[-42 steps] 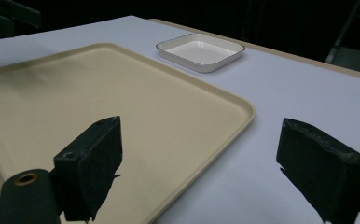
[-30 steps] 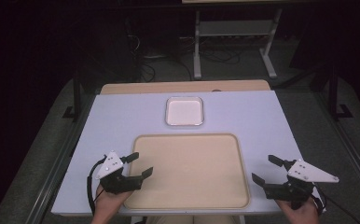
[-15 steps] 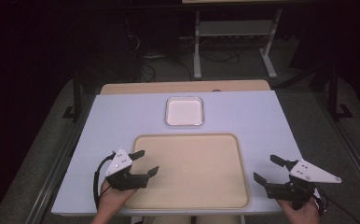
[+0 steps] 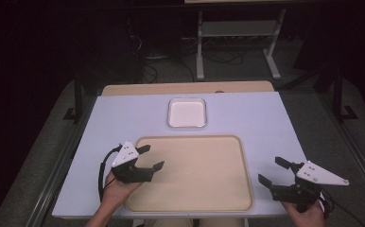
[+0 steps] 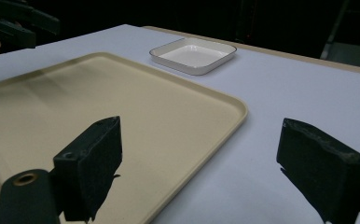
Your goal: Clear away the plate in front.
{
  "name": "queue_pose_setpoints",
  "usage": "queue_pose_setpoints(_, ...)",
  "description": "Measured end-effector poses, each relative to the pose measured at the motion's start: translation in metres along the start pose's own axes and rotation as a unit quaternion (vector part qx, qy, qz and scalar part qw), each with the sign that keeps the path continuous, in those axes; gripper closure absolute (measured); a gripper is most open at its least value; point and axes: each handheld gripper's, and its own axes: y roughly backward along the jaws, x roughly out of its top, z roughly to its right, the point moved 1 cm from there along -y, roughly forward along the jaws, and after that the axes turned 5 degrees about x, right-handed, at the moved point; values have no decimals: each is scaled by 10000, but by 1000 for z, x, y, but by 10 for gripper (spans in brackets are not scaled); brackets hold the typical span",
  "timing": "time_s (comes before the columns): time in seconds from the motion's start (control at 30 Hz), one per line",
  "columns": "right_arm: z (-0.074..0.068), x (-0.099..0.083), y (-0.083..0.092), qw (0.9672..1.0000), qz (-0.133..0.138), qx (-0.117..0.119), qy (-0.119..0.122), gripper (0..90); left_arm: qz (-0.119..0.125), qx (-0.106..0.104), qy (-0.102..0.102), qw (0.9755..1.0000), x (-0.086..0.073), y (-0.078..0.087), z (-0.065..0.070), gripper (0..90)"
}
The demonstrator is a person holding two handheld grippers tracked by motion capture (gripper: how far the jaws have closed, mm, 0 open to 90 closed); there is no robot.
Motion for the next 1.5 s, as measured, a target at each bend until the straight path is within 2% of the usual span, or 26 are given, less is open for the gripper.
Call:
queue_pose_setpoints(0.23,0,0,-1,10000,-52,-55,31,131,-121,-66,-71,9999,8,-13,-3,239)
queue_pose_setpoints(0.3,0,0,0,10000,-46,-51,54,131,-135,-30,-109,9998,13,-15,-5,241)
queue_pose_setpoints(0.37,0,0,-1,10000,-50,-42,53,131,-163,-114,-66,9998,18,-18,-7,254)
queue_pose_setpoints(0.47,-1,0,-1,10000,-67,-23,57,131,-191,-176,-117,9996,27,-21,-9,274)
queue_pose_setpoints(0.63,-1,0,-1,10000,-82,-15,50,131,-268,-234,-30,9994,39,-28,-14,279)
queue_pose_setpoints(0.7,-1,0,-1,9999,-88,-21,91,131,-303,-309,73,9990,42,-33,-17,281)
queue_pose_setpoints(0.93,-2,0,-1,9998,-127,-15,128,131,-328,-211,166,9991,55,-47,-30,281)
queue_pose_setpoints(1.1,-2,-1,-2,9998,-144,0,121,131,-543,-195,250,9980,63,-63,-42,276)
queue_pose_setpoints(1.3,-2,-1,-2,9998,-144,-2,113,131,-533,-117,362,9979,69,-78,-55,290)
queue_pose_setpoints(1.4,-2,-1,-2,9999,-122,-7,112,132,-598,-65,455,9972,74,-86,-64,294)
queue_pose_setpoints(1.5,-1,-1,-3,9999,-131,12,110,132,-770,-71,585,9953,78,-95,-72,298)
